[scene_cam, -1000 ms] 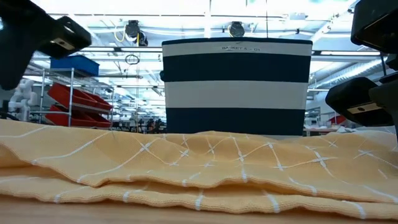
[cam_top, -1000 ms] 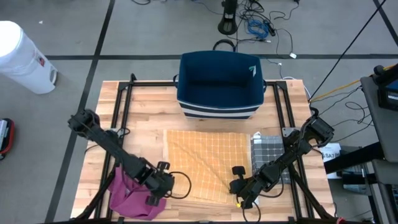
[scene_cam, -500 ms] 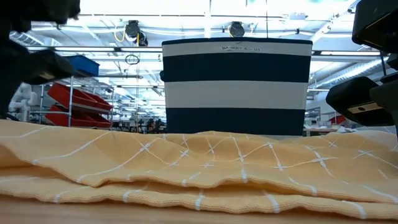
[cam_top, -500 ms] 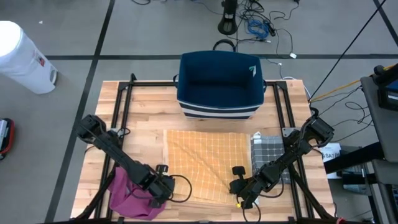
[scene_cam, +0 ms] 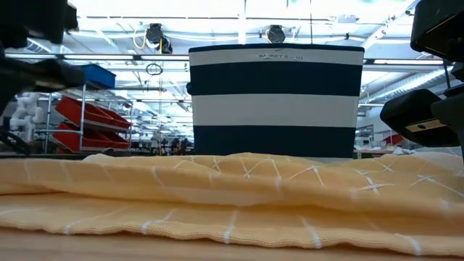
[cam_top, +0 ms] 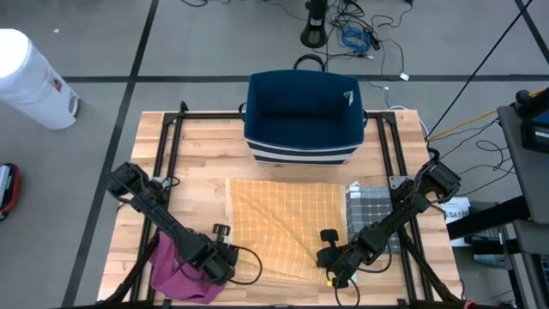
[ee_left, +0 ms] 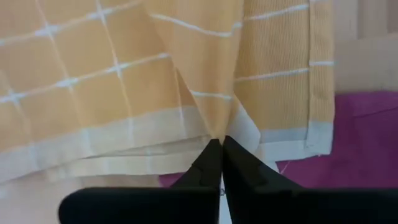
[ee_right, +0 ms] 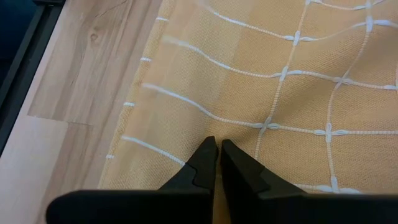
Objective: Fold towel
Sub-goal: Fold the orange patterned towel
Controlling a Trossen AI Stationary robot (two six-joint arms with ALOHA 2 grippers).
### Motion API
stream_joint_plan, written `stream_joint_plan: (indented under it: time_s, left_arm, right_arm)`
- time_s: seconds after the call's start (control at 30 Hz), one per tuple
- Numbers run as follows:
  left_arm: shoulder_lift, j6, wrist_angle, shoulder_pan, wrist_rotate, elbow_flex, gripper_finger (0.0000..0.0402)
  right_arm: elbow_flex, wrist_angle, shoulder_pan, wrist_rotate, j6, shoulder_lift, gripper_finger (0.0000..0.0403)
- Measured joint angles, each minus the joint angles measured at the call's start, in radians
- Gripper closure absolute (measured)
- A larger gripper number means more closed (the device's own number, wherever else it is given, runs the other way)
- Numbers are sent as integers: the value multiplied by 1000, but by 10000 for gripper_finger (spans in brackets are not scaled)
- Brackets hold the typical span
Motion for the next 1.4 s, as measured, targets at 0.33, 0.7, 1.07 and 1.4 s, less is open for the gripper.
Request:
stream_joint_plan:
  time_s: [0.33, 0.7, 1.07, 1.4]
  left_arm:
    - [-8, 122, -188, -54, -161, 121, 398]
    - [-9, 313, -165, -89, -81, 183, 399]
    - [-8, 333, 54, -60, 106, 59, 398]
    - [-8, 366, 125, -48, 135, 36, 391]
  right_arm:
    - [0, 0, -1, 2, 10, 0, 387]
    - [-1, 8, -8, -1, 13, -2, 387]
    - [-2, 11, -9, -1, 14, -3, 387]
    - [-2, 24, -10, 1, 17, -3, 387]
